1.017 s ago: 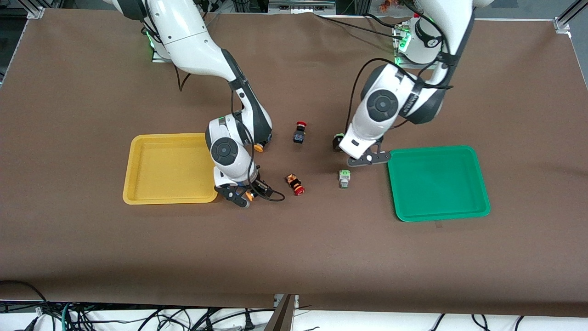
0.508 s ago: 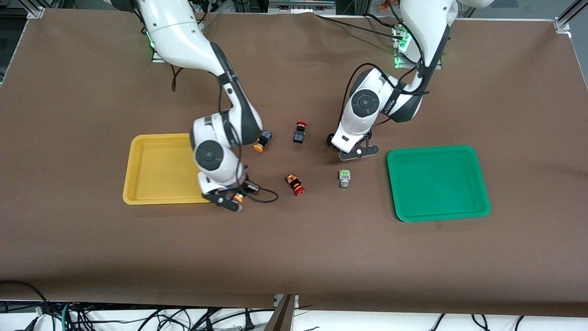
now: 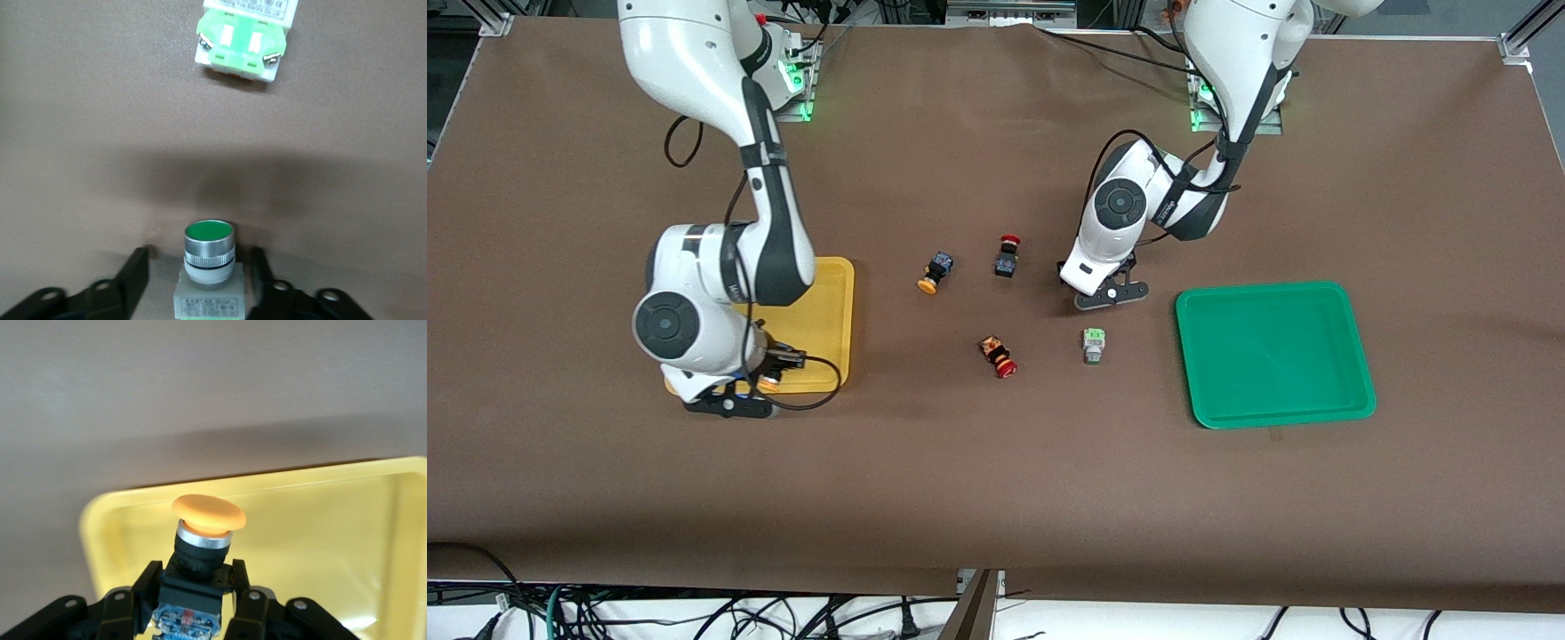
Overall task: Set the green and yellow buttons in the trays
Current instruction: 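Lower the yellow button into the yellow tray while the left gripper carries green button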
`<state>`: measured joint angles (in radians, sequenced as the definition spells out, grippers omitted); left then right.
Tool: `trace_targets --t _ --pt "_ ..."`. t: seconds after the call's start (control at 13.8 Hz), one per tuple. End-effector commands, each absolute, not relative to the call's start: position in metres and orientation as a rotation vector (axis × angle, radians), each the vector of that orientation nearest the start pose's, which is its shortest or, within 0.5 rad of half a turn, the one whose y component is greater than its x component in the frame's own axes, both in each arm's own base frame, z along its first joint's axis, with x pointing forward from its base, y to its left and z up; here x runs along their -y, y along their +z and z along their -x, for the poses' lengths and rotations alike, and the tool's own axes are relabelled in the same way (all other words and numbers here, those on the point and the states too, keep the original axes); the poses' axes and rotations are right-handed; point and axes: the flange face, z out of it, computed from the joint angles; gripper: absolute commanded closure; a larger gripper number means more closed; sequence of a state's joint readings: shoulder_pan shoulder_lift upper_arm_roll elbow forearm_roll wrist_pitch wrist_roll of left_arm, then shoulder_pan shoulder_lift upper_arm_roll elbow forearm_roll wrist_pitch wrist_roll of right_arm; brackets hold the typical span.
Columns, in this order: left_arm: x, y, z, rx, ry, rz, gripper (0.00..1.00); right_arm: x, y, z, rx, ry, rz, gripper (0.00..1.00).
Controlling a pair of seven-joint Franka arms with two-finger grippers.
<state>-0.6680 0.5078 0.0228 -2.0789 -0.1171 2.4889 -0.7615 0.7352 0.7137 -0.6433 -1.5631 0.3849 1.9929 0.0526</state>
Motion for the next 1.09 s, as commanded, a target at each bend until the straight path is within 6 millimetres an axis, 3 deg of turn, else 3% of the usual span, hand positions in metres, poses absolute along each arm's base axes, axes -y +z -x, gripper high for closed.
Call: trace_targets --t 0.0,0.07,0.15,0.22,0.36,0.44,0.51,0.65,0.8,1.02 --pt "0.347 0.174 -0.458 0.343 0.172 3.102 0.77 -0.113 0.254 -0.649 0.006 0.183 3.230 0.85" --pt "0.347 0.177 -0.460 0.340 0.167 3.106 0.85 -0.104 0.244 -0.644 0.012 0.177 3.231 0.78" --pt "0.343 0.182 -0.465 0.338 0.163 3.111 0.86 -0.096 0.233 -0.638 -0.016 0.169 3.230 0.68" --pt "0.337 0.193 -0.473 0.342 0.151 3.122 0.86 -0.091 0.226 -0.633 -0.064 0.159 3.208 0.66" --pt "0.302 0.217 -0.499 0.271 0.157 3.142 0.86 -0.089 0.219 -0.628 -0.109 0.165 3.179 0.56" --pt "0.280 0.231 -0.517 0.237 0.149 3.159 0.85 -0.090 0.218 -0.627 -0.109 0.177 3.178 0.46" --pt "0.253 0.243 -0.532 0.185 0.167 3.164 0.84 -0.093 0.222 -0.628 -0.116 0.172 3.172 0.27" --pt "0.201 0.257 -0.559 0.109 0.206 3.173 0.83 -0.103 0.235 -0.628 -0.130 0.171 3.154 0.16" --pt "0.134 0.249 -0.577 0.033 0.225 3.180 0.80 -0.119 0.247 -0.628 -0.176 0.183 3.135 0.16" --pt "0.061 0.223 -0.586 0.030 0.267 3.184 0.77 -0.183 0.260 -0.611 -0.323 0.205 3.117 0.16"
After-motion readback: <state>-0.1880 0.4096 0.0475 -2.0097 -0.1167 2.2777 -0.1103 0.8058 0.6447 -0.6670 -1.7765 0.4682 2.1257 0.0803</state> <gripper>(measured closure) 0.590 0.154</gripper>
